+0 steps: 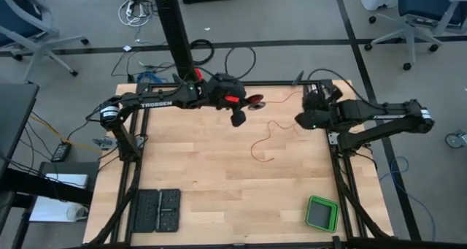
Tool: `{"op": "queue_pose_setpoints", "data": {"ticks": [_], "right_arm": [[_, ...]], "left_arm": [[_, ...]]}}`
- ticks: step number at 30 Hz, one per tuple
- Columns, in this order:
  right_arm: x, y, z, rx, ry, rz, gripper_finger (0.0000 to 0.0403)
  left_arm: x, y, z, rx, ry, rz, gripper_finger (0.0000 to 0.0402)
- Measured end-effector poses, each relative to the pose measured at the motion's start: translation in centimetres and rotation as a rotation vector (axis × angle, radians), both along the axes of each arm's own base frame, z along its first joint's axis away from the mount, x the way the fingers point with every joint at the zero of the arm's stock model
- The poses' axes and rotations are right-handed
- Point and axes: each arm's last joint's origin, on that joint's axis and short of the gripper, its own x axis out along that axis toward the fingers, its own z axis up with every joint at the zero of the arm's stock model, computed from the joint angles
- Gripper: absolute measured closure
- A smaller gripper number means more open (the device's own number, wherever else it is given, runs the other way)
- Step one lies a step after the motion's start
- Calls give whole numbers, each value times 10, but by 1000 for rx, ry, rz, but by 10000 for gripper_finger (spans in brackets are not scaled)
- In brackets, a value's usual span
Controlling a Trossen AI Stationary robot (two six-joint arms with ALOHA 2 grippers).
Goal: Coil cords
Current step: Coil the red wire cable onto the black spool
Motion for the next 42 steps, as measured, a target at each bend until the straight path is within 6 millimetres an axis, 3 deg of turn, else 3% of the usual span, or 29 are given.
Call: {"op": "queue_pose_setpoints", "data": {"ticks": [5,9,25,34,42], "right_arm": [[-7,-3,11,-140,-108,-79,403],[-1,-2,23,-178,-226,-58,403],[44,21,88,-287,-609,549,403],[75,20,86,-308,-667,741,403],[101,21,70,-255,-639,843,403]], "left_arm": [[-11,-2,-15,1,195,22,396],[-15,-1,-18,28,262,79,396],[-16,1,-18,-22,236,233,396],[-13,1,-15,-151,145,315,396],[-6,-4,-11,-353,54,148,396]]}}
